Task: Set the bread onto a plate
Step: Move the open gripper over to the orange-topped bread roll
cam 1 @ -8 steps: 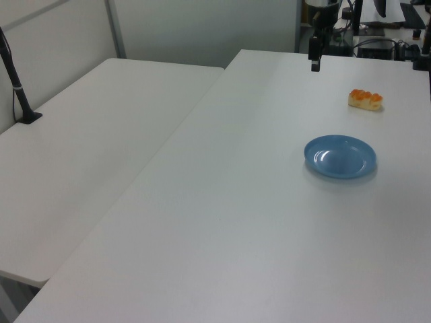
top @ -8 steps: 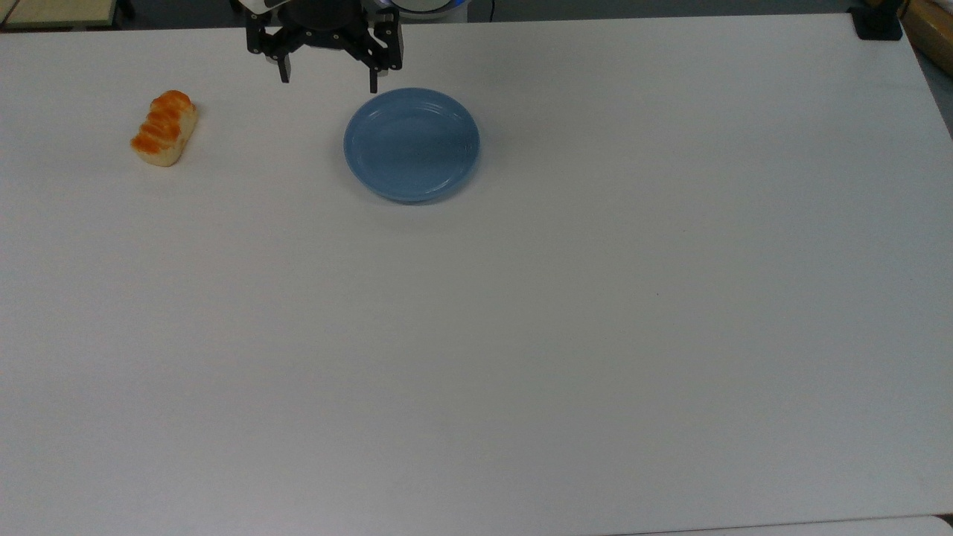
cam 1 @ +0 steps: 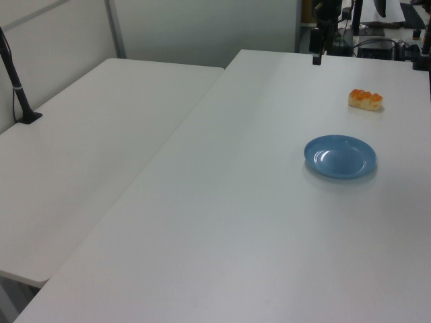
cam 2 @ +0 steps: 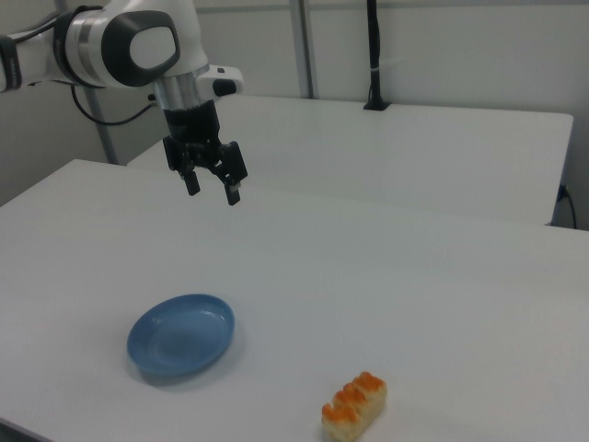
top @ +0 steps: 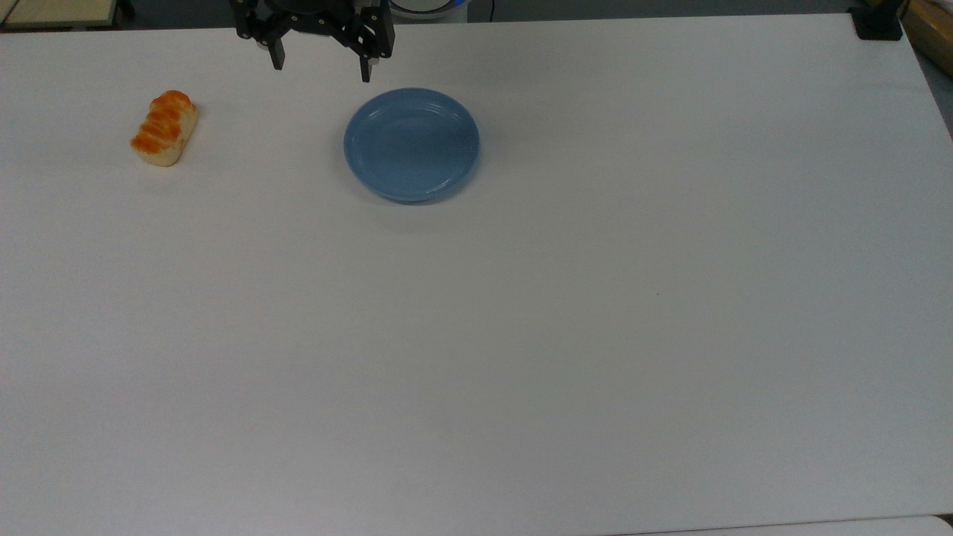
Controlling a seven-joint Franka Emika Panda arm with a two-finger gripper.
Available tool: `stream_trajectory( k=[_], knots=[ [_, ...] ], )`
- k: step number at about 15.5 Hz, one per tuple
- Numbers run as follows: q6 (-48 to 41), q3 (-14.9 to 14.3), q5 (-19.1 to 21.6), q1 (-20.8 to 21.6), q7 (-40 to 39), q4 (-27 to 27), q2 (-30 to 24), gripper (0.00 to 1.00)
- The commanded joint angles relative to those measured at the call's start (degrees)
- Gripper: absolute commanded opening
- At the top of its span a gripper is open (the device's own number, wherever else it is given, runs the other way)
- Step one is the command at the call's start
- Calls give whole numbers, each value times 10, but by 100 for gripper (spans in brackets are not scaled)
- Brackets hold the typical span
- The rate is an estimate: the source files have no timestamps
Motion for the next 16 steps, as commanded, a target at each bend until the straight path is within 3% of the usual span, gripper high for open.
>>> stream_trajectory(
  k=[1,6,12,16],
  knots=[
    [-17,-7,8,5,1,1,-8,100],
    [-16,-38,5,5,-29,-6,-5,100],
    [69,-154,1,4,-66,-69,3,100],
    [137,-204,-11,-2,-95,-121,22,100]
  ],
)
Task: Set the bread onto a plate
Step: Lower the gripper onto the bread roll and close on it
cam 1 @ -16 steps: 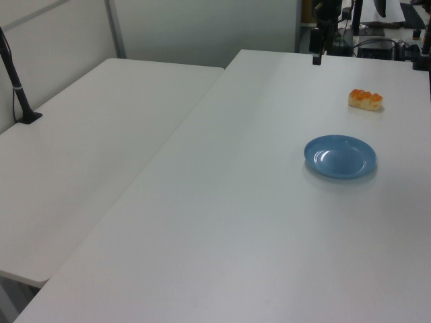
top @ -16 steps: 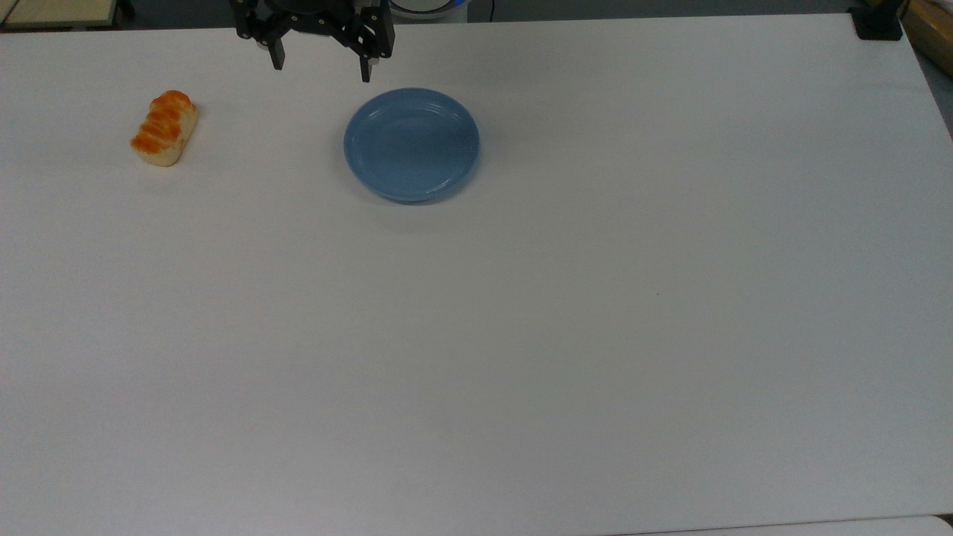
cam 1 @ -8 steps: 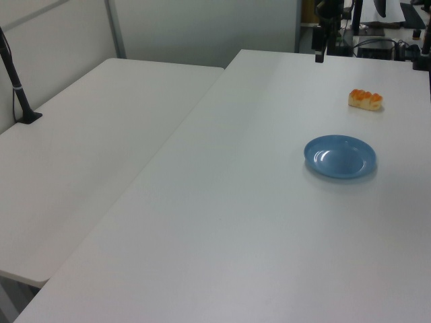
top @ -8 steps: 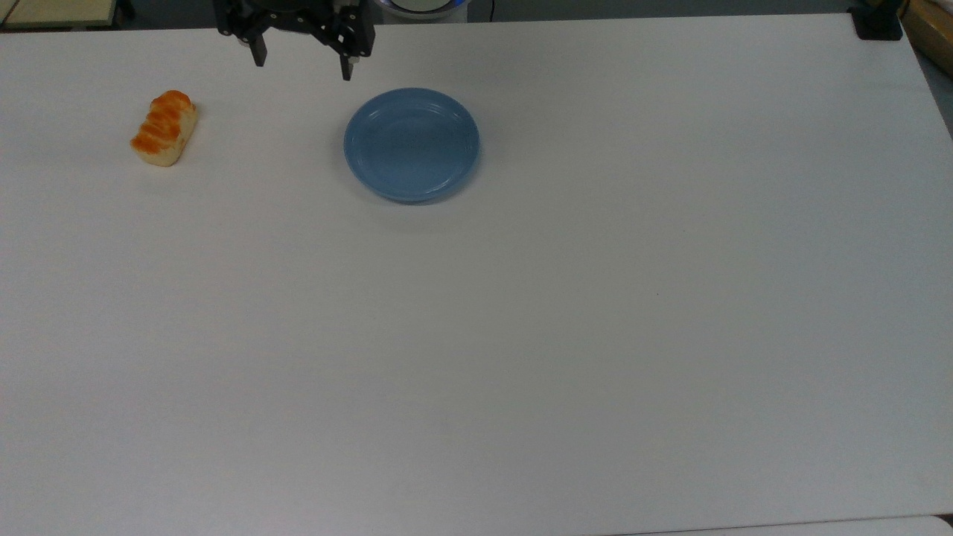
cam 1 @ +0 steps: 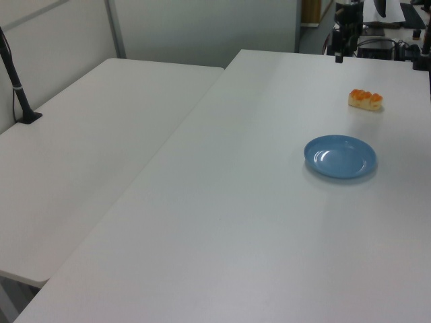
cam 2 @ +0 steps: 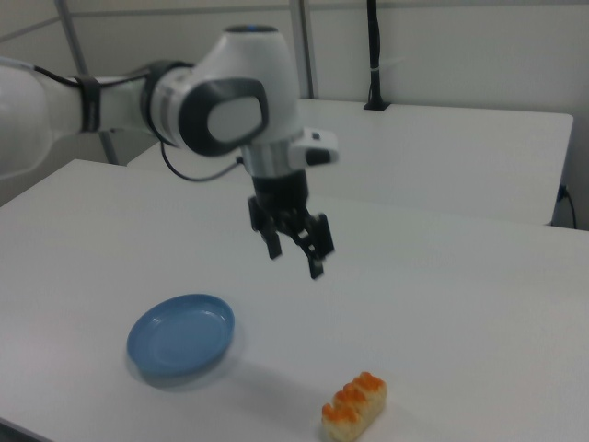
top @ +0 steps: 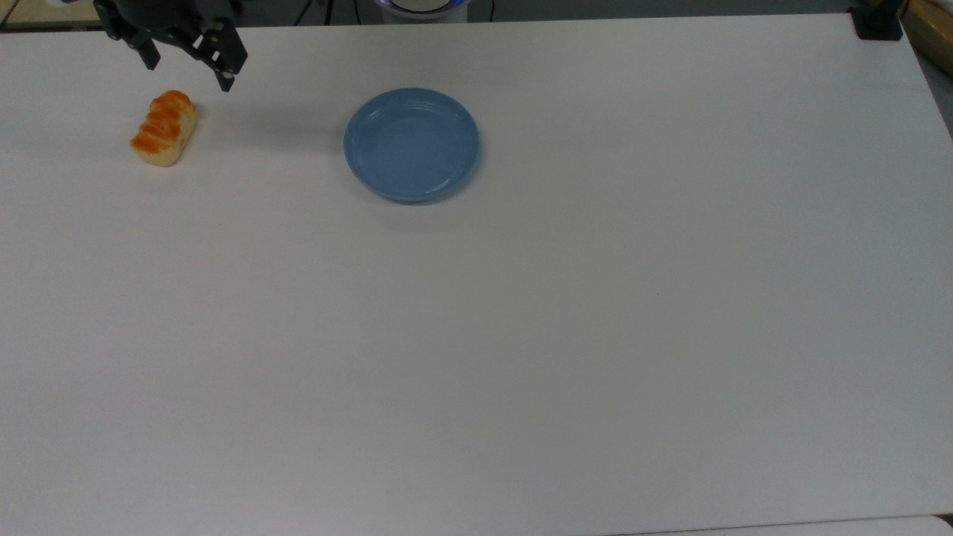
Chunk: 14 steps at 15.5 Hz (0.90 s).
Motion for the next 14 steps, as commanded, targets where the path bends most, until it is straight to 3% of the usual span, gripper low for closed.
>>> stream_trajectory(
  k=[1,3,14],
  knots=[
    [76,-37,-18,2,-29,-66,8,100],
    [128,-45,-30,1,-31,-94,23,100],
    [237,-62,-49,-51,-73,-144,110,100]
  ],
)
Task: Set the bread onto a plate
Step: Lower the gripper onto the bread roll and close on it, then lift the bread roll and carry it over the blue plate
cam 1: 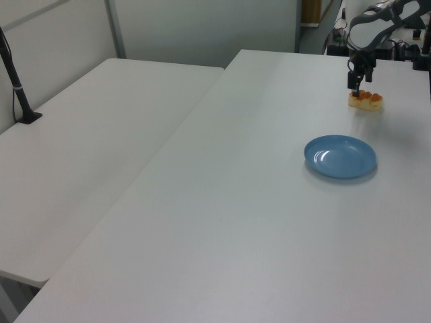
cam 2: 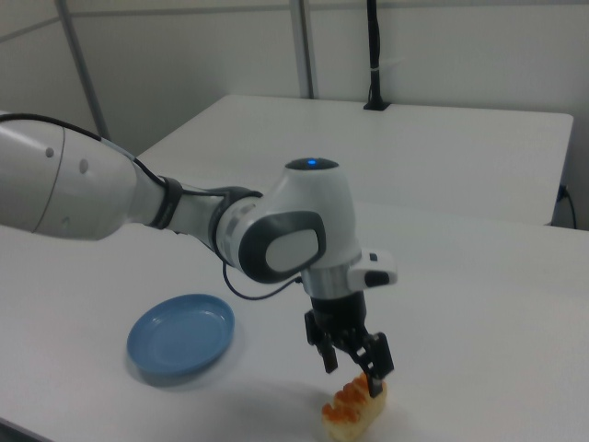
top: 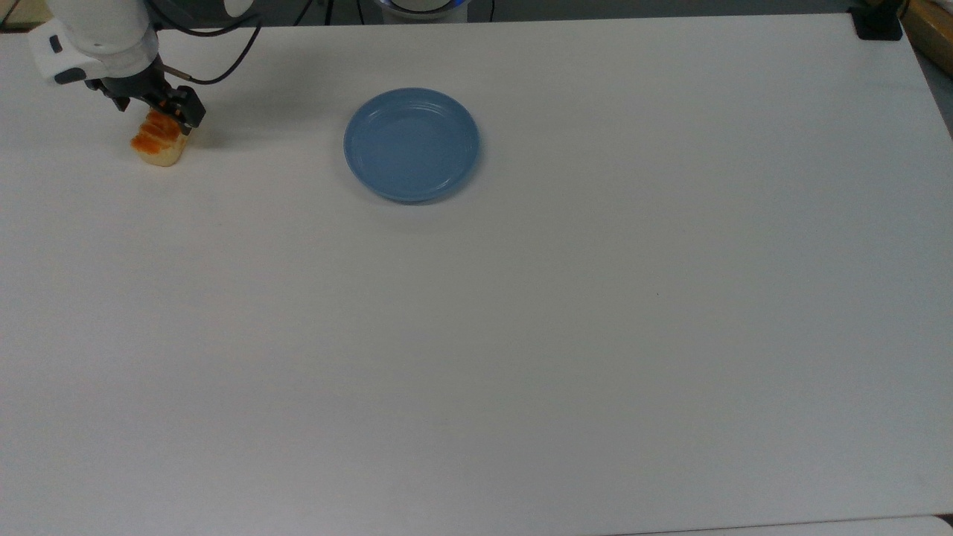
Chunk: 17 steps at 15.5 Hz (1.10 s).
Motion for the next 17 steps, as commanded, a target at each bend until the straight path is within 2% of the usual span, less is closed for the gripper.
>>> stream_trajectory(
  k=[1,3,4,5,8,9,12,17],
  knots=[
    [50,-11,-22,-2,-17,-35,12,100],
    [57,-11,-28,-8,-17,-37,23,99],
    [57,-11,-28,-9,-18,-37,27,89],
    [57,-11,-28,-9,-19,-37,28,77],
    [49,-10,-28,-2,-19,-36,23,27],
    [43,-6,-27,1,-19,-35,15,18],
    [-22,5,-20,24,-11,-15,-32,16],
    [-142,79,14,95,96,45,-76,19]
  ],
)
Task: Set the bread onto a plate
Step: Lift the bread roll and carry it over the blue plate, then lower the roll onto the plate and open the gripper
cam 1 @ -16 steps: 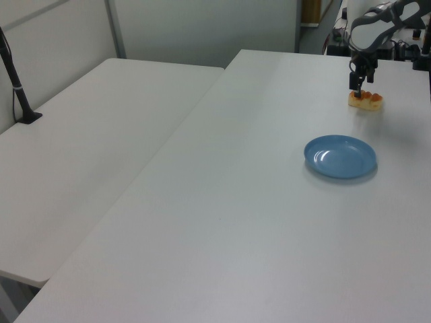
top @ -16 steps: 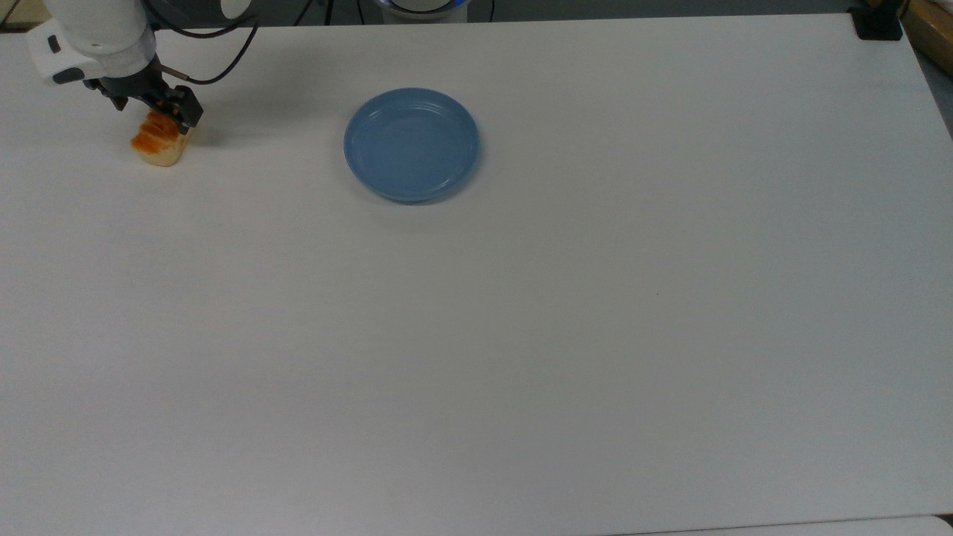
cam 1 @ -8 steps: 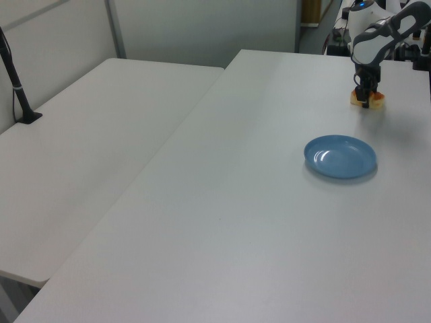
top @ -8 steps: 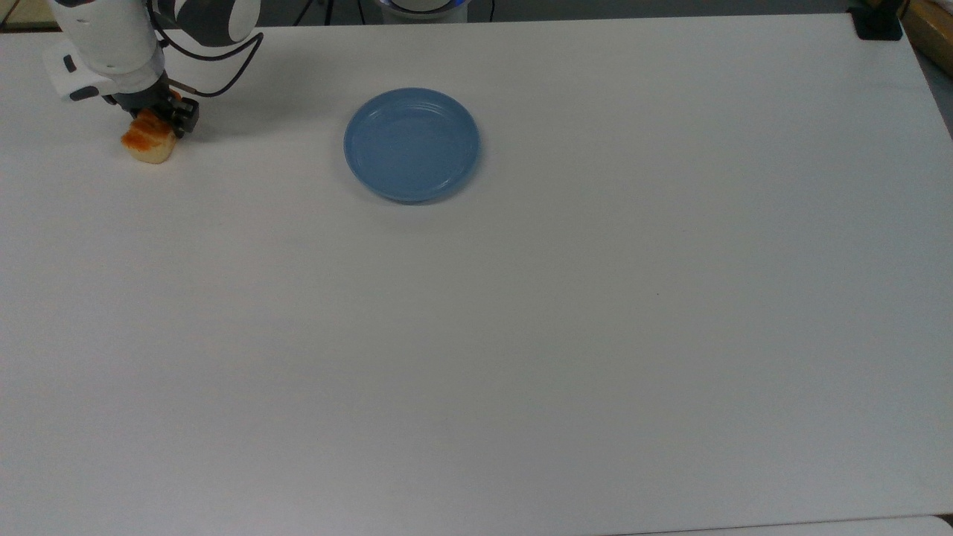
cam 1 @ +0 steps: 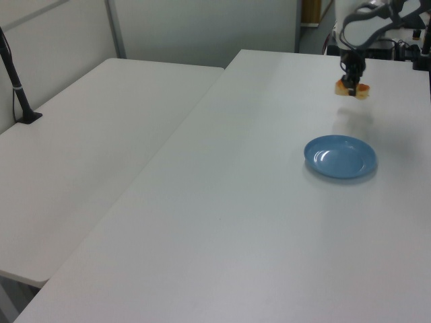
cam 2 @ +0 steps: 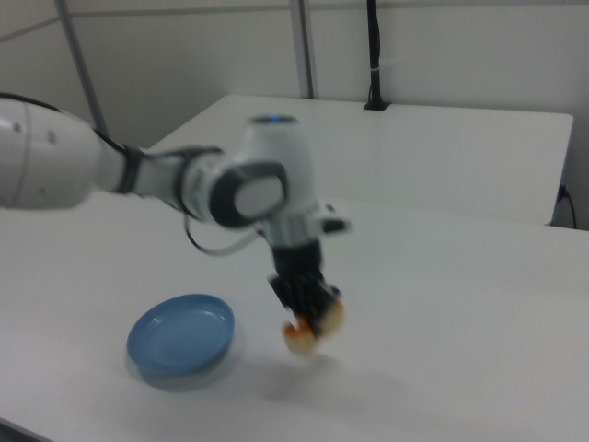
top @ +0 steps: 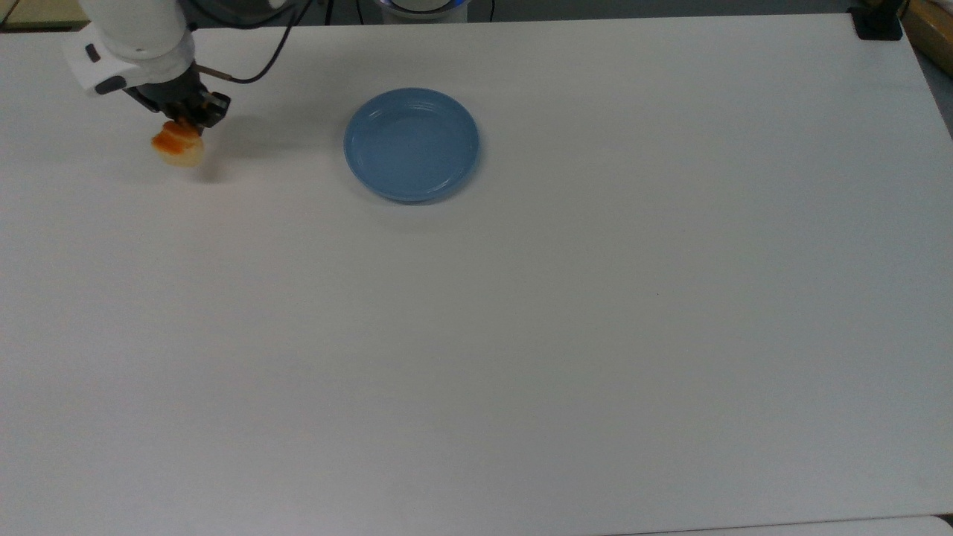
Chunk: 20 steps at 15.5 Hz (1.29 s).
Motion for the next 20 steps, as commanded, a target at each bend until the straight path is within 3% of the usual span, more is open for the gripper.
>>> stream_trajectory(
  k=[1,3,8,17,18,19,20],
  knots=[
    [-88,57,25,62,86,32,-41,20],
    [-107,110,33,74,140,41,-41,21],
    [-104,190,33,97,217,23,-26,25],
    [-97,216,15,98,213,-39,-10,31],
    [-97,216,15,98,214,-41,-8,53],
    [-97,216,15,98,219,-41,-7,98],
    [-97,216,15,97,220,-41,-9,100]
  ],
)
